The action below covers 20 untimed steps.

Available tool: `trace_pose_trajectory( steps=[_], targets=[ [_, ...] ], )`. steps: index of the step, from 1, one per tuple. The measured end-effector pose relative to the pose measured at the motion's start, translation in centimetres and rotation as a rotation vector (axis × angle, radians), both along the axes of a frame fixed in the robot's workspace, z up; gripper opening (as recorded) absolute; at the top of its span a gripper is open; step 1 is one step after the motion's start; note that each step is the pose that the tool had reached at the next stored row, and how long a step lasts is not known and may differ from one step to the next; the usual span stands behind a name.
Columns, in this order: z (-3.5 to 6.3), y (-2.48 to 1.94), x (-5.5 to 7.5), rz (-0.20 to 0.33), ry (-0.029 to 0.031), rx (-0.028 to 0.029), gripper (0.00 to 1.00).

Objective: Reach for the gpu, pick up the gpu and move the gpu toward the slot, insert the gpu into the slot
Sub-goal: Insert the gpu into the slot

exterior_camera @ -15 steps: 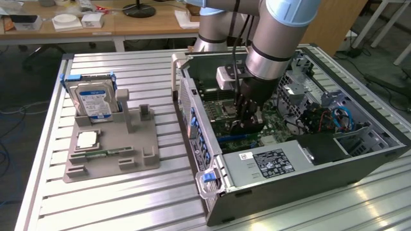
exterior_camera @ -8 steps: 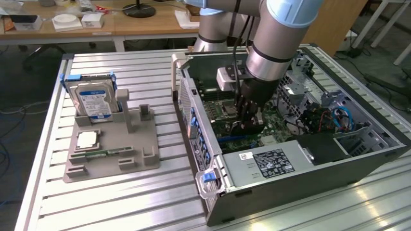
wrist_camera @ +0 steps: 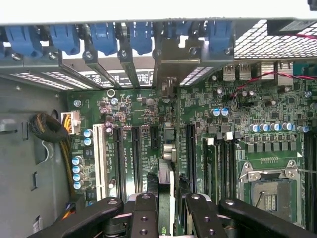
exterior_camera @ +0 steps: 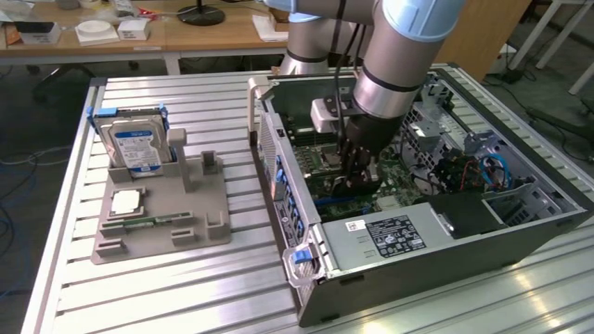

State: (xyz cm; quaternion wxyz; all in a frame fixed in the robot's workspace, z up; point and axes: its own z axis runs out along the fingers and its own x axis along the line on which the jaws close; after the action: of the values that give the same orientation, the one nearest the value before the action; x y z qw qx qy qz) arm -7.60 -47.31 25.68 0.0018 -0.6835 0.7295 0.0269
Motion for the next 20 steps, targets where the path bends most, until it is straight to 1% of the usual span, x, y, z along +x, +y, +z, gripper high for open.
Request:
trace_pose_trajectory(
  steps=[15,20],
  targets=[
    [-0.2,0.0,-0.39,0.0,0.0,0.0001,0.27],
    [-0.27,0.13,-0.39,0.0,-0.0001,0.0003,0.27]
  ],
)
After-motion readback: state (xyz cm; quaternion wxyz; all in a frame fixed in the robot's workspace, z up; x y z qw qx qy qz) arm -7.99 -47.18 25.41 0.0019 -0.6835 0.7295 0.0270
